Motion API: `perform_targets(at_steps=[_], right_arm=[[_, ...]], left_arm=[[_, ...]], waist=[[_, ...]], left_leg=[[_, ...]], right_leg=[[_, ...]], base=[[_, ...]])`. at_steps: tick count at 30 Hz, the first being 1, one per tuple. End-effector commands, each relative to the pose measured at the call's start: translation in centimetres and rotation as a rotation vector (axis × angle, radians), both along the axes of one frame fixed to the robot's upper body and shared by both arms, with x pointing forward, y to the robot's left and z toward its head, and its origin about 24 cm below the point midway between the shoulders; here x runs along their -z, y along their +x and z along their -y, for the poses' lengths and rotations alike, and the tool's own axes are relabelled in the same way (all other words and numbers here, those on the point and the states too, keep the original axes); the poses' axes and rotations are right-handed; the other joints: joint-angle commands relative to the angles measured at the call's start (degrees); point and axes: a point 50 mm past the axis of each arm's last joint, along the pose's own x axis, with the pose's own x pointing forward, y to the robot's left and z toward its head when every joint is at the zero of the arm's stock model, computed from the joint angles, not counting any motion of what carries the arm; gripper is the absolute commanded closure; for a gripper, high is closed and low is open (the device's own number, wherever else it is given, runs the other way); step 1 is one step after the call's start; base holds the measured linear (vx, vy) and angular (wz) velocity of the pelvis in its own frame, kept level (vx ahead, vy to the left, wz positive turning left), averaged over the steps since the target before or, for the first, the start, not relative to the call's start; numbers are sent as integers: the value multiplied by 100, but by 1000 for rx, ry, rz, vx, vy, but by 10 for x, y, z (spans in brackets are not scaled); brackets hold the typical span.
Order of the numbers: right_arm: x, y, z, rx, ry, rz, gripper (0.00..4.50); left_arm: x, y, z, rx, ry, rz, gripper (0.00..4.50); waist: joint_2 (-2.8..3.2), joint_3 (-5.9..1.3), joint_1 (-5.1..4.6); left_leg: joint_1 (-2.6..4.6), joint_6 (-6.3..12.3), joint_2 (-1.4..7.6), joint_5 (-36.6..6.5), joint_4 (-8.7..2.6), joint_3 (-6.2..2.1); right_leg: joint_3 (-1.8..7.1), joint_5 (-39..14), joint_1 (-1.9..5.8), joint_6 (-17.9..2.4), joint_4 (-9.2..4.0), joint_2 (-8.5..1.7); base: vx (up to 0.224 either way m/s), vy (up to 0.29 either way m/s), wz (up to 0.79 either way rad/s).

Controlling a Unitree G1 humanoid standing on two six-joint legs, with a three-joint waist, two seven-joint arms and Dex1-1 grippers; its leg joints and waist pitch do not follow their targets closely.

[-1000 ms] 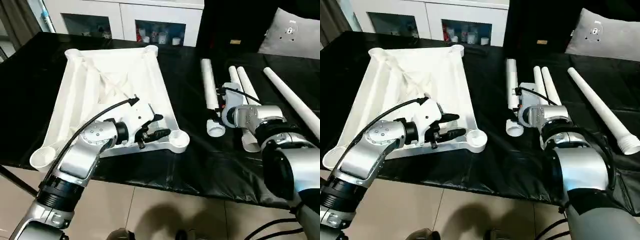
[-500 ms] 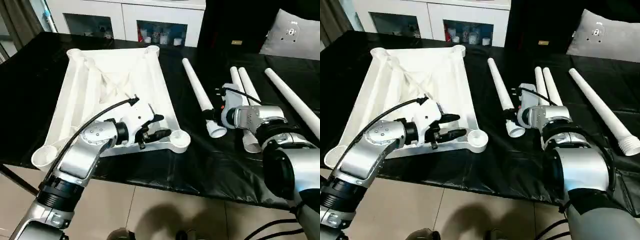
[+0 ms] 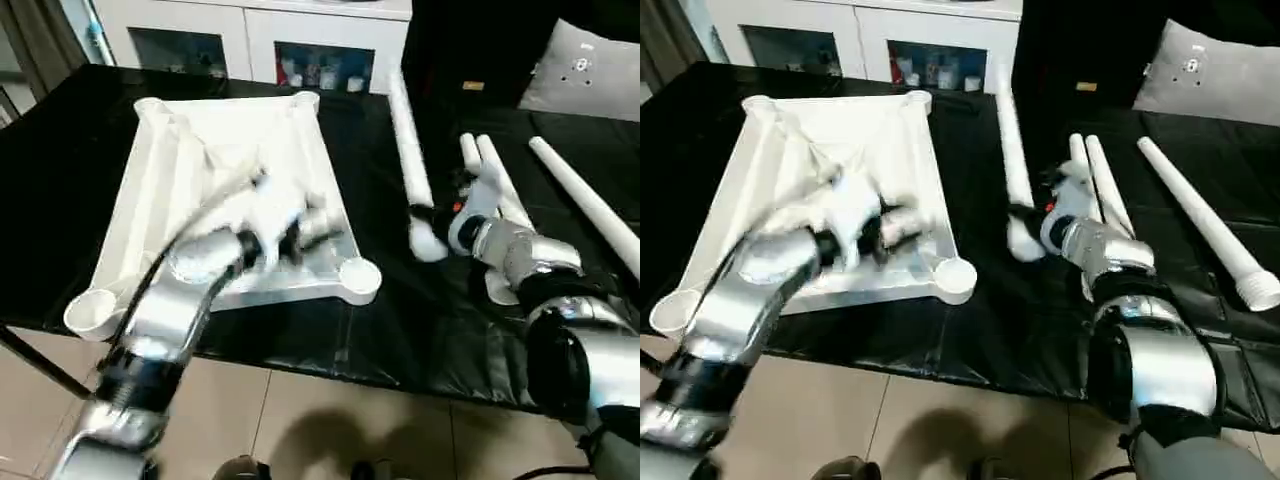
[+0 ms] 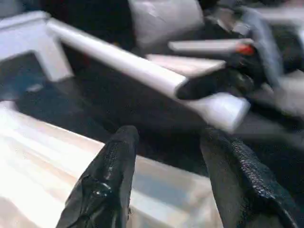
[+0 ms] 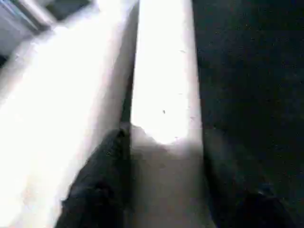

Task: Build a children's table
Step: Insert table leg to table base

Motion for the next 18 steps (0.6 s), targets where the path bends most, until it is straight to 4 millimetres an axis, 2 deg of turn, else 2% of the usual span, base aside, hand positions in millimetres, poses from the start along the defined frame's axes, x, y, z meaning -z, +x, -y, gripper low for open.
perform_targets(at_steps=[1,3,5,6,8,11,12,13,17,18], right_arm=[[-17,-6,-3,-119,150,156,262],[-19,-12,-3,-169,212,196,262],[-20,-16,-4,-198,246,222,263],[-24,-25,-6,-261,304,269,263],[-27,-36,-10,-324,354,303,263],[-31,-46,-12,-379,390,326,263],[-33,-52,-14,-416,420,341,263],[-34,-55,-16,-436,434,349,263],[-36,-65,-22,-491,451,360,263],[-36,-67,-24,-501,452,360,263]], left_arm=[[-25,8,-3,-46,-183,9,181],[-35,8,0,-23,-270,-1,174],[-39,8,2,-10,-304,-4,169],[-48,7,7,16,-353,0,155],[-57,5,12,49,-412,-8,131],[-64,4,17,77,-467,-29,123],[-68,2,23,107,-477,-39,94],[-68,1,25,117,-478,-42,89],[-68,-2,31,135,-484,-59,77],[-67,-2,33,137,-485,-64,59]], waist=[[-26,-537,87],[-53,-543,132],[-61,-541,177],[-82,-512,195],[-65,-514,251],[-70,-503,292],[-70,-490,299],[-65,-486,307],[-75,-471,287],[-73,-476,286]], left_leg=[[5,660,322,-332,-290,-76],[-6,771,330,-208,-283,-80],[3,806,325,-211,-271,-73],[8,811,308,-237,-279,-61],[15,828,330,-191,-279,-71],[16,751,363,-239,-294,-89],[20,669,347,-331,-298,-81],[29,627,353,-393,-309,-93],[13,540,326,-396,-332,-105],[16,524,331,-388,-335,-111]], right_leg=[[290,-230,470,-1445,-356,-485],[273,-145,462,-1517,-342,-484],[272,-295,445,-1505,-358,-496],[271,-520,430,-1416,-403,-478],[268,-656,413,-1308,-409,-480],[256,-910,389,-1238,-437,-497],[258,-1113,384,-1162,-464,-494],[263,-1258,381,-1101,-483,-510],[266,-1480,378,-885,-535,-510],[270,-1484,382,-835,-533,-516]], base=[[0,0,0],[0,0,0],[0,0,0],[0,0,0],[0,0,0],[0,0,0],[0,0,0],[0,0,0],[0,0,0],[0,0,0]])
